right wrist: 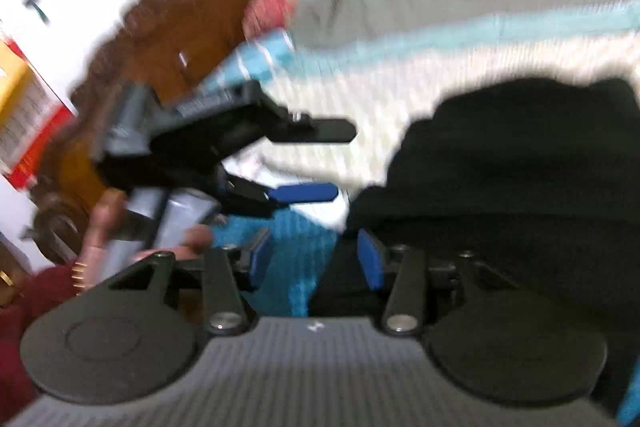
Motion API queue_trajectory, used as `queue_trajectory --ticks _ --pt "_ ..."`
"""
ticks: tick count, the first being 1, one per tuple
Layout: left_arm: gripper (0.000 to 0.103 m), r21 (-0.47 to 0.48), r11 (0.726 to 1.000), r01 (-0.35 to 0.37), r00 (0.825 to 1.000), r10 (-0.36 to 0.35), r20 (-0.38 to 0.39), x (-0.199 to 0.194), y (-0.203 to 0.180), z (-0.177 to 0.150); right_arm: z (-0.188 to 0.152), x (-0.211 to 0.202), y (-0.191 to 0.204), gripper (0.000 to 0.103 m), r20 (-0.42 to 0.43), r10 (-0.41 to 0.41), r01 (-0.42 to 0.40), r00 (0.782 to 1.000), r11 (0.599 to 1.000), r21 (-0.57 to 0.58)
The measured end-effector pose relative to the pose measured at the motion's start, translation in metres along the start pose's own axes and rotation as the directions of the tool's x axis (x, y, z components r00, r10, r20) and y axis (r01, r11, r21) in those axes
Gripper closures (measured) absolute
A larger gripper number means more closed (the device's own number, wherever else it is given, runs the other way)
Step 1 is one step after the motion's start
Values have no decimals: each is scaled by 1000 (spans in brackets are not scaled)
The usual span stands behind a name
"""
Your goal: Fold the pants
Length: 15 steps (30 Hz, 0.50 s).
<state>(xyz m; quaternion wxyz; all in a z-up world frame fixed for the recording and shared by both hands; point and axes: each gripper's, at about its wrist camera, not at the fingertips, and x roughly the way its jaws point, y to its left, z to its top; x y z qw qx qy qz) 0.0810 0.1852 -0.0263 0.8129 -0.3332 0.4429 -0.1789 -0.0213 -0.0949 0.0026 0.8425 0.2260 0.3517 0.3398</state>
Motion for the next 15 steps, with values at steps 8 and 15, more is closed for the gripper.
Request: queue_trajectory --ticks 8,15 --pt "22 245 956 160 987 -155 -37 13 -78 -15 4 -96 -44 73 218 -269 260 938 963 72" --pt "48 416 899 139 981 -69 -180 42 -79 -64 30 -48 -79 74 144 -231 202 962 961 191"
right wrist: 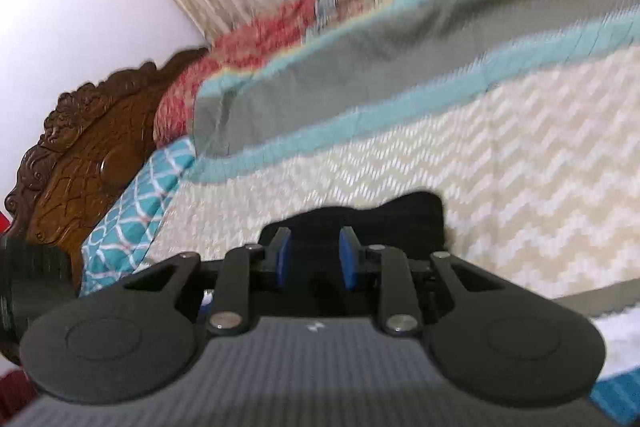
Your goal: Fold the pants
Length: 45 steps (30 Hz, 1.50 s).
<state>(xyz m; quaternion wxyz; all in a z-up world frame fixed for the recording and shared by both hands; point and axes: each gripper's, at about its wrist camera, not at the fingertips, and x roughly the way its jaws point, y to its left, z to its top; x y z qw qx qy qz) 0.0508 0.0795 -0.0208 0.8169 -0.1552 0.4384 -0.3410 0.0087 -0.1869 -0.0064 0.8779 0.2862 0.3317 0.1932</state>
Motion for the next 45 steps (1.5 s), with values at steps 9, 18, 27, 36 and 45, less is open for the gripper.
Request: queue_trajectory --ticks 9,18,27,36,45 --pt "67 113 988 -107 993 113 -46 -7 18 -44 -19 66 11 103 -150 -139 128 979 988 -81" --pt "58 153 975 -160 987 160 8 -36 2 -44 -20 28 32 67 -48 -81 75 996 992 -104" --pt "5 -24 964 -263 963 264 57 -63 27 -21 -58 -57 24 35 54 -84 88 995 994 -72" --pt "0 -137 963 -233 965 212 -153 -3 53 -25 -79 -45 -7 29 -12 -76 77 997 986 150" --pt "2 -204 952 -227 966 194 -170 17 55 -41 -87 -2 -11 16 -35 -70 77 997 964 254"
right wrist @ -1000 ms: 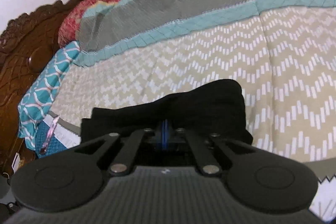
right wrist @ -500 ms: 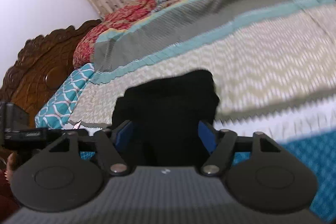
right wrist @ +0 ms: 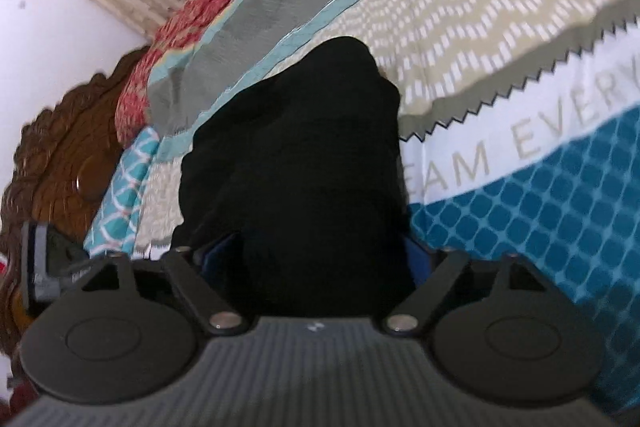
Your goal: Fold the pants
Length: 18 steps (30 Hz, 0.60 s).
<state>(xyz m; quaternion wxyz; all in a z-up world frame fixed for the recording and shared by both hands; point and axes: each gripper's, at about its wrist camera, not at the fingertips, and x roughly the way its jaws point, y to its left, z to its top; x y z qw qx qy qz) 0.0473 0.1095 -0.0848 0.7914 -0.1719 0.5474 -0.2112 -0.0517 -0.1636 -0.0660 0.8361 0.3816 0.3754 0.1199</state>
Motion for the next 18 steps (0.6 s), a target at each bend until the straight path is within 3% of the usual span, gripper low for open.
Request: queue_trajectory --ticks 11,18 --pt "2 27 999 -31 999 30 11 -2 -6 -5 -3 -10 -9 15 26 61 -61 998 998 10" --pt "1 40 999 -37 999 36 19 -5 -5 -9 -6 -9 -5 8 24 69 -68 997 997 -31"
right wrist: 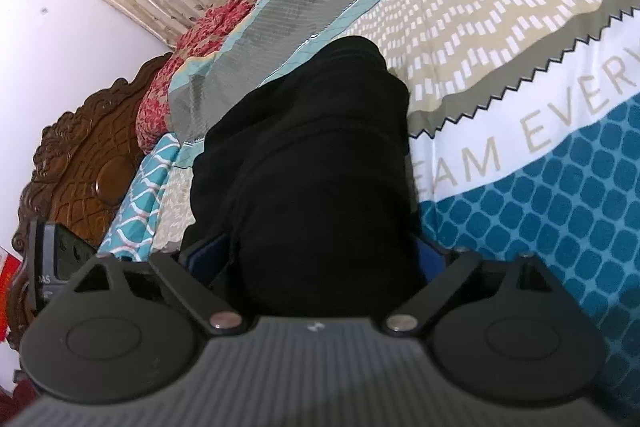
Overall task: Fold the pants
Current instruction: 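Press the folded pants down with both grippers side by side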
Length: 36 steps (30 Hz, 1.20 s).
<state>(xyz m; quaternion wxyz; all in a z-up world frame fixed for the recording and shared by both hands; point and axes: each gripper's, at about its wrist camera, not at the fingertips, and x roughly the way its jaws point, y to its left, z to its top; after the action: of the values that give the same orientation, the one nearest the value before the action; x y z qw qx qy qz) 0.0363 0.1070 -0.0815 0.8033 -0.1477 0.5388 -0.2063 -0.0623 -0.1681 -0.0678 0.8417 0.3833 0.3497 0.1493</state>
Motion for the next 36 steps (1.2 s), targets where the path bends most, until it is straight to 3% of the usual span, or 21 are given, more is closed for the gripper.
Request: queue_trajectory --ticks 36 --pt "0 24 999 25 1000 -25 15 -2 0 -9 6 2 -2 6 -8 -11 11 1000 1000 -20"
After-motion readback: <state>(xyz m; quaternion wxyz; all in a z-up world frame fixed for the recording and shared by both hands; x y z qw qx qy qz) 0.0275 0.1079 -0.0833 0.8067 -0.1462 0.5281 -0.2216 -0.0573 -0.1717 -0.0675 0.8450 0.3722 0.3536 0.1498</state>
